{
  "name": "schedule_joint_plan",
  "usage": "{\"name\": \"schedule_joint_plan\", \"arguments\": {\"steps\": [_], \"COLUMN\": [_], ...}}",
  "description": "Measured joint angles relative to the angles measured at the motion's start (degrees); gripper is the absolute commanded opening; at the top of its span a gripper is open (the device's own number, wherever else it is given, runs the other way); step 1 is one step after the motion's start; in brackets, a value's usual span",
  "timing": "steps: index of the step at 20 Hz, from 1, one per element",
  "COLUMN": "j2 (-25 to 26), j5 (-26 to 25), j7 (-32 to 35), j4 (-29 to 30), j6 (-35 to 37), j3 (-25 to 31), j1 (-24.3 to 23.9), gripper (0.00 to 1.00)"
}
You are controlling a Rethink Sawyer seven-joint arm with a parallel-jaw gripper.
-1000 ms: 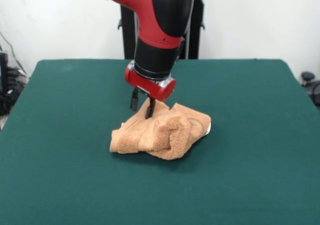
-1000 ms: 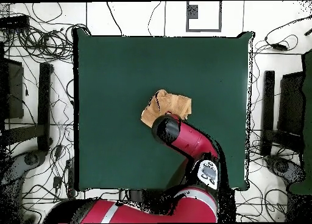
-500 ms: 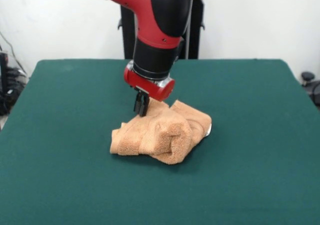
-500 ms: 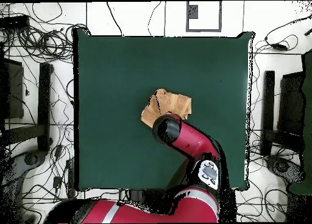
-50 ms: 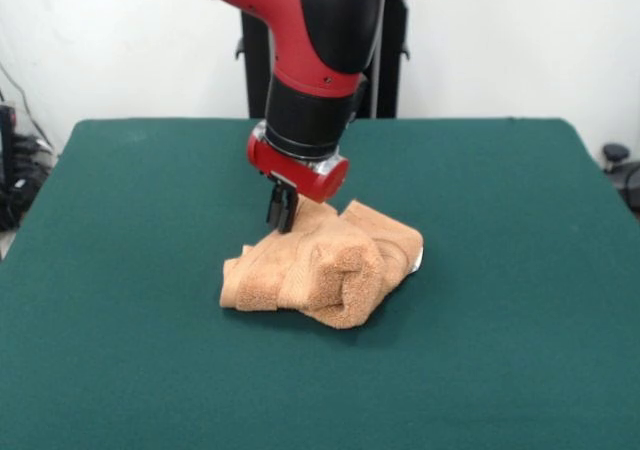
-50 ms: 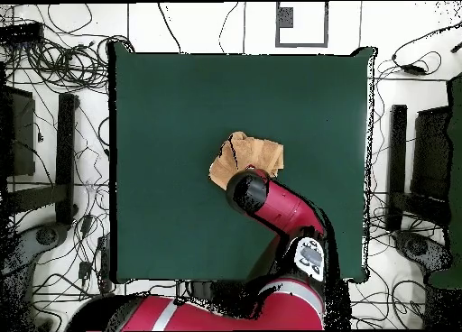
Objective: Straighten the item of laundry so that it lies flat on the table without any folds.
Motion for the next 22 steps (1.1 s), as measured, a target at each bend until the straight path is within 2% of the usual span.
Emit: {"name": "schedule_joint_plan", "arguments": {"steps": [8,9,22], "j2": [-0.6,-0.7,-1.0], "j5": [-0.2,-0.4,-1.8], "j7": [0.0,0.0,0.0], "j4": [0.0,0.0,0.0], "j6": [0.0,0.0,0.0], "j3": [0.0,0.0,0.0], "j1": [0.0,0.0,-0.2], "gripper": [0.0,1.0,1.0]}}
